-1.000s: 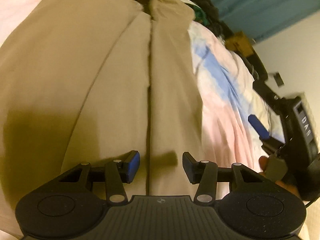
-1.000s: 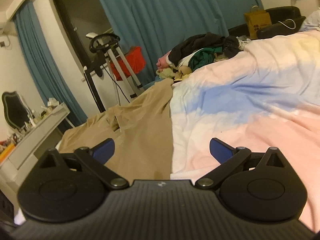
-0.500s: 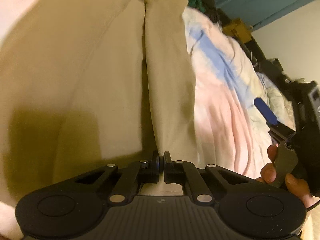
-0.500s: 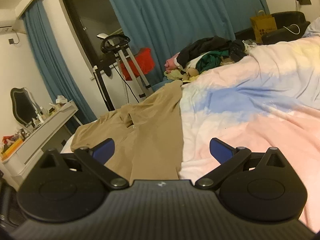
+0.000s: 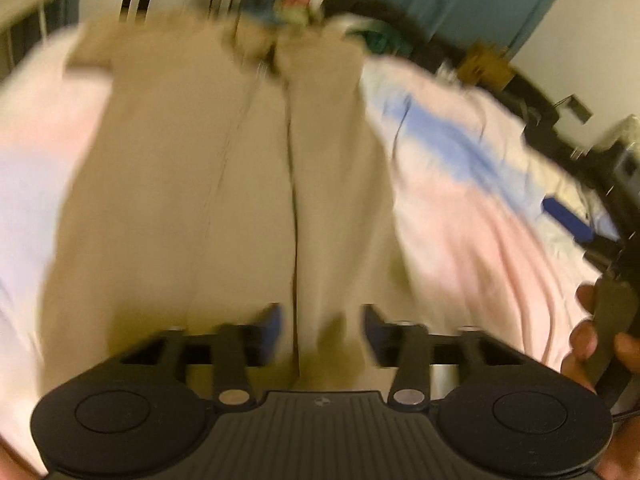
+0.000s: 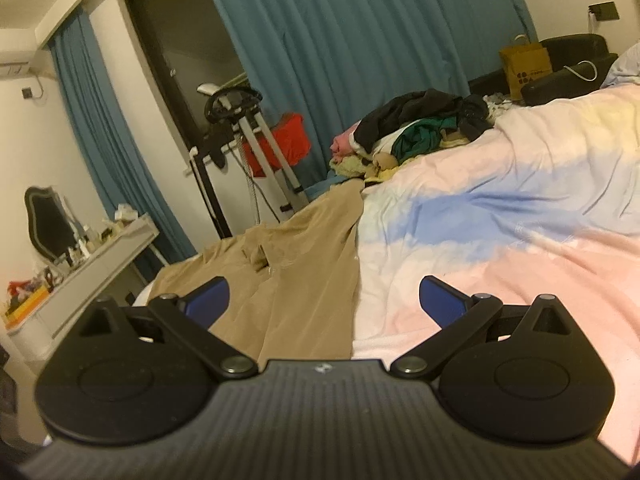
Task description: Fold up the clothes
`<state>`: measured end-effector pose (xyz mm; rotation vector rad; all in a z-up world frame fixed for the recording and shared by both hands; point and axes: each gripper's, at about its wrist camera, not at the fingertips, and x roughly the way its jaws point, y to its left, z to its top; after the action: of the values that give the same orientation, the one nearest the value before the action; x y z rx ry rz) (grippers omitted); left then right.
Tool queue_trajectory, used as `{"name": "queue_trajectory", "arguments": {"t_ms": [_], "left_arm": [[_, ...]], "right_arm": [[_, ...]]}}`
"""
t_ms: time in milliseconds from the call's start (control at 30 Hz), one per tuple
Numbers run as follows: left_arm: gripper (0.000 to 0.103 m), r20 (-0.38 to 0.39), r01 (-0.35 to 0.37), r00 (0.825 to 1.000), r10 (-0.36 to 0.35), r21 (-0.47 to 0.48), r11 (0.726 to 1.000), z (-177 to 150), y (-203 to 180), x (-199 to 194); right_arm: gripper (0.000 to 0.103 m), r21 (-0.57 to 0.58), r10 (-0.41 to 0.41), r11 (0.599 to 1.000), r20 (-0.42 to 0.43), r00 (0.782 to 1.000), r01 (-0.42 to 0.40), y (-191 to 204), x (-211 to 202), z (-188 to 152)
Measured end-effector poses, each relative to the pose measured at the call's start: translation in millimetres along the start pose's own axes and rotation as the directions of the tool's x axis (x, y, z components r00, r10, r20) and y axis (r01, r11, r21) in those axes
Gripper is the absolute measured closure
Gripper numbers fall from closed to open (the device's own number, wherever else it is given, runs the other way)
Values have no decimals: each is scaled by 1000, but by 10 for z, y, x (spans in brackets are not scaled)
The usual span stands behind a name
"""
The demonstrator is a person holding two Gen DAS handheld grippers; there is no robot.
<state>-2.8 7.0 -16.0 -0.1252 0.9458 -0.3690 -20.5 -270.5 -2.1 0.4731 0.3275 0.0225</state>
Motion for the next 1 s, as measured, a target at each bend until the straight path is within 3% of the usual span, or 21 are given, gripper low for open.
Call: {"name": "queue_trajectory", "arguments": {"t_ms": [67, 233, 367, 500, 567, 733, 900, 1000], "left_arm": [[21, 96, -57, 994, 50, 68, 996, 113, -115, -128], [0, 277, -160, 955, 106, 180, 971, 465, -393, -246], [0, 374, -215, 917, 136, 178, 960, 760, -433, -351], [0, 437, -212, 887, 149, 99, 972, 885, -98, -541], [0, 445, -194, 883, 151, 51, 980, 891, 161, -669], [0, 458, -108, 882, 113, -36, 993, 830, 877, -933], [0, 478, -112, 865, 153, -114, 987, 766, 1504, -1064], [0, 457, -93, 871, 181, -209, 974, 741, 1920, -1011]], "right_arm": [[0, 6, -3, 1000, 20, 1000, 3, -1, -58, 32], [0, -17, -21, 1000, 69, 997, 22, 26, -162, 95], [0, -64, -34, 997, 95, 995, 41, 71, -152, 87], [0, -120, -30, 992, 43, 999, 35, 176, 87, 65], [0, -193, -26, 981, -9, 1000, 24, 369, 319, 74], [5, -374, 69, 920, -138, 988, -117, 1145, 1182, 1], [23, -403, 169, 868, -307, 937, -289, 2020, 2306, -268], [24, -387, 187, 854, -394, 900, -347, 2509, 2958, -529]]}}
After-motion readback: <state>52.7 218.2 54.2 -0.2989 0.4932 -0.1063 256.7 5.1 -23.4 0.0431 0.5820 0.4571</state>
